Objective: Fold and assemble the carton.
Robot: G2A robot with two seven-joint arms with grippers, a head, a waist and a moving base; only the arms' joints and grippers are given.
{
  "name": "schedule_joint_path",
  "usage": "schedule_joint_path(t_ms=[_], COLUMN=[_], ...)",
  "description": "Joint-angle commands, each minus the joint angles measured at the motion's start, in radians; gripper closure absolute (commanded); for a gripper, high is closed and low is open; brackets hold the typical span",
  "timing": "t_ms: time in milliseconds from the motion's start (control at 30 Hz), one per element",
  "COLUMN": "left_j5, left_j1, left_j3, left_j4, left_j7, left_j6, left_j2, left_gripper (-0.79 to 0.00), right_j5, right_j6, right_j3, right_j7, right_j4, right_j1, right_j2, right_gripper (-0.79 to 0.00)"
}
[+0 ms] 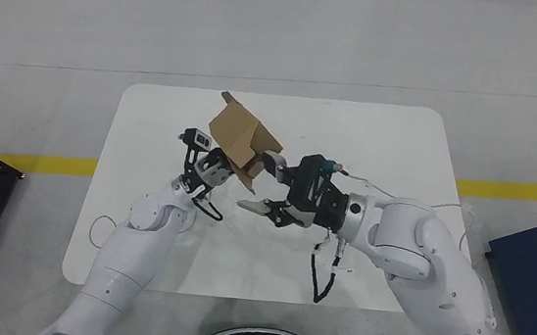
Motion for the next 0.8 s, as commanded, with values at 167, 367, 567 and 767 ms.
schedule_joint_path(t_ms=[167, 367, 567, 767], left_j5=[0.067, 0.071, 0.069, 0.072], left_j1=[0.000, 0.008, 0.007, 0.003], left_j3=[-0.020, -0.023, -0.018, -0.003], left_j4=[0.021, 0.007, -0.008, -0.007], left_j7=[0.093, 0.139, 0.134, 0.108], left_j6=[-0.012, -0.008, 0.004, 0.006], left_j2=[0.001, -0.002, -0.003, -0.006], left_gripper=[0.000, 0.000, 0.000, 0.000], right_j5=[-0.107, -0.292, -0.344, -0.355], right_j6=[0.078, 0.141, 0.161, 0.175], right_j3=[-0.022, -0.099, -0.146, -0.178], right_j7=[-0.082, -0.129, -0.129, -0.125], right_j4=[-0.032, -0.021, 0.009, 0.035], right_j1=[-0.027, -0.023, 0.009, 0.049], right_j2=[-0.005, -0.016, -0.027, -0.039], right_gripper=[-0.686, -0.650, -0.542, -0.502])
